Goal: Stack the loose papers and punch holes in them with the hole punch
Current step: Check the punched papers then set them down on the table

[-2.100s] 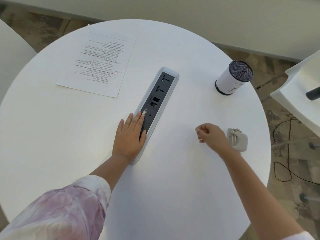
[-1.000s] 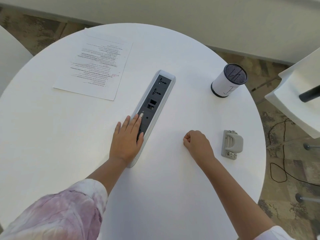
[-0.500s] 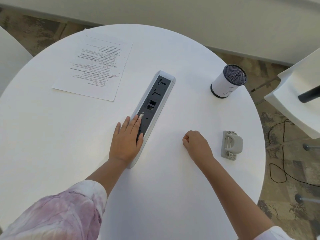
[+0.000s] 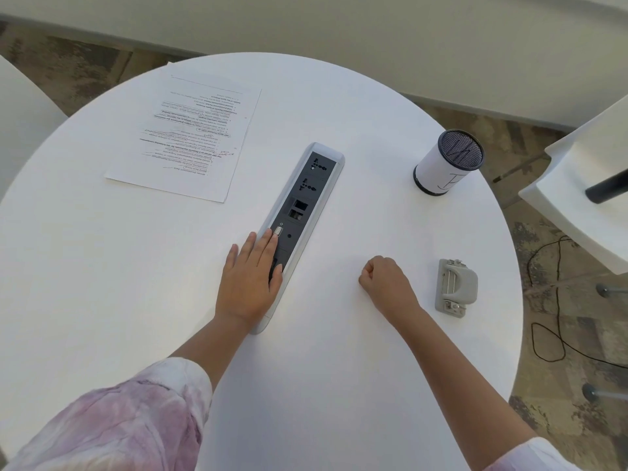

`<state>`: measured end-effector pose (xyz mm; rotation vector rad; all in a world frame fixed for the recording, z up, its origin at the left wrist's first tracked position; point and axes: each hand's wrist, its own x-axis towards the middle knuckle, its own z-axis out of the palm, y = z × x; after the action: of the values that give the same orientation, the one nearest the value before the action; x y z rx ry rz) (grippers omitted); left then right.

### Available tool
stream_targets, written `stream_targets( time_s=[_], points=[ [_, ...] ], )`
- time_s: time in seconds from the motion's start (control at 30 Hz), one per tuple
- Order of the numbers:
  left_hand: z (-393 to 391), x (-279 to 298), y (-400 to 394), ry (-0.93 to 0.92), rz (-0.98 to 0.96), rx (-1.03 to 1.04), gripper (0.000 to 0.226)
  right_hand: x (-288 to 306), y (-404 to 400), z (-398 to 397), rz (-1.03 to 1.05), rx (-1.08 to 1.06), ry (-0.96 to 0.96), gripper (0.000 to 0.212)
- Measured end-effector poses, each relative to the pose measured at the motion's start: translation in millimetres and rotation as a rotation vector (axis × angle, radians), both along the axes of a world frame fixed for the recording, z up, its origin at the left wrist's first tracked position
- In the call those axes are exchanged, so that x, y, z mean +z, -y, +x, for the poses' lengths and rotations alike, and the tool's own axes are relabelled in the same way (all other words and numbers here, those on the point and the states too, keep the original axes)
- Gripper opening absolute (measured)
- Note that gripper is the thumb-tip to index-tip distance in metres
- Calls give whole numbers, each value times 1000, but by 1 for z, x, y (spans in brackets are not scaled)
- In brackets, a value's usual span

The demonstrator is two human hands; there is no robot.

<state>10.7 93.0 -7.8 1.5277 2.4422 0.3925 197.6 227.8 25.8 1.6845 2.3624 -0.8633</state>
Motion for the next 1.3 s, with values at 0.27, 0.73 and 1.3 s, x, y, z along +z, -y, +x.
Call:
stream_targets(
  time_s=[0.27,0.73,1.3],
  points=[
    [-1,-1,0,0,3,-4,59,4,-35,17,-344,-324,-352,30],
    [-1,0,0,-10,-13,-5,60,-4,7,11,70,-24,-129,10],
    [0,-1,0,-3,-11,-4,60,9,-26,5,-86,-176,-264,13]
  ],
)
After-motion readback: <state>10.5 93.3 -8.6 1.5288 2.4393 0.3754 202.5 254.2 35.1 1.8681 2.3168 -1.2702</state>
